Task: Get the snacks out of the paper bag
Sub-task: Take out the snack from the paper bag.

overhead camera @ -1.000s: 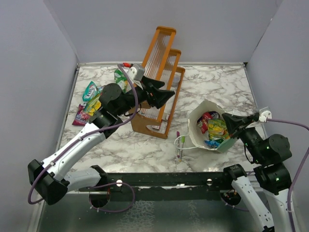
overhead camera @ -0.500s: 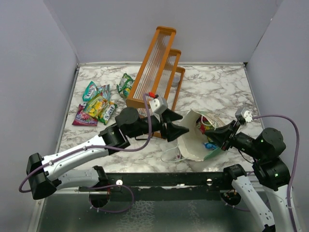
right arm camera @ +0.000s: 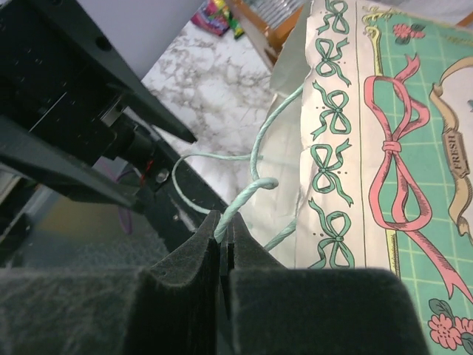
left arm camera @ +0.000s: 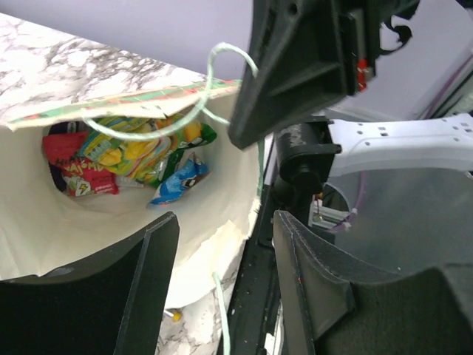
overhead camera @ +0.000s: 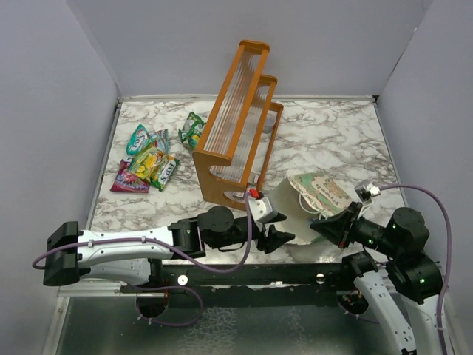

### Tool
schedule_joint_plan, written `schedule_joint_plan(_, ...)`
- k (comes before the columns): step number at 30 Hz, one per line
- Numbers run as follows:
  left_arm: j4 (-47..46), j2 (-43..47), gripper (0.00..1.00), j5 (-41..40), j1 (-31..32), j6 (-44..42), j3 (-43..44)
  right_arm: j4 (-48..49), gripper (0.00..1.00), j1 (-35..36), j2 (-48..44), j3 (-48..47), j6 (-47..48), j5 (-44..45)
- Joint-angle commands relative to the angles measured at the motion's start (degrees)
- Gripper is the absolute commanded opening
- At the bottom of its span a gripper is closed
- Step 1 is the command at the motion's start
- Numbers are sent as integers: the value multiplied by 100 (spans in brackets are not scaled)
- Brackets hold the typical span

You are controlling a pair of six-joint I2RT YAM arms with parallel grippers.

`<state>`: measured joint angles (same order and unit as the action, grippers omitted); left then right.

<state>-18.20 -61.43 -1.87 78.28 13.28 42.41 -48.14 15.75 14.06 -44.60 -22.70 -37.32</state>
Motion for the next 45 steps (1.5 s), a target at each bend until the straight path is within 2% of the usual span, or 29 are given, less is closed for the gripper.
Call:
schedule_joint_plan(1, -569, 15, 56, -539, 44, -112, -108, 441, 2, 7, -134, 411, -784, -1070)
schedule_joint_plan(4, -717, 294, 56, -664, 47, -65, -405, 510, 2, 7, 202, 725, -916, -1610)
schedule_joint_plan(8, -729, 628, 56, -1005, 47, 62, -755, 235, 2, 7, 482, 537, -563, -1436)
schedule_joint_plan(12, -1105, 479, 55, -1079, 47, 369, -995, 421, 2, 7, 634, 395, -470, -1609)
schedule_joint_plan(15, -2024, 38, 49, -1135, 83, 539, -1237, 389, 2, 7, 551, 264, -197, -1388)
schedule_joint_plan(22, -3006, -1306, 33, -1790, 319, 409, -973, 620, 2, 7, 75, 154, -454, -293)
schedule_joint_plan(28, -3642, -1970, 33, -2077, 397, 259, -757, 881, 2, 7, -122, 136, -535, 90)
schedule_joint_plan(33, -5256, -2850, 35, -1775, 441, -750, -748, 1116, 2, 7, -16, 132, -611, -24)
schedule_joint_plan(35, -5599, -3269, 35, -1796, 442, -1095, -553, 1185, 2, 7, -5, 127, -621, -121)
schedule_joint_plan(39, -5676, -4006, 35, -1968, 447, -1661, -50, 1130, 2, 7, -84, 70, -576, -41)
schedule_joint_plan(45, -5490, -4629, 35, -2606, 425, -1854, 580, 1134, 2, 7, -136, -30, -577, 30)
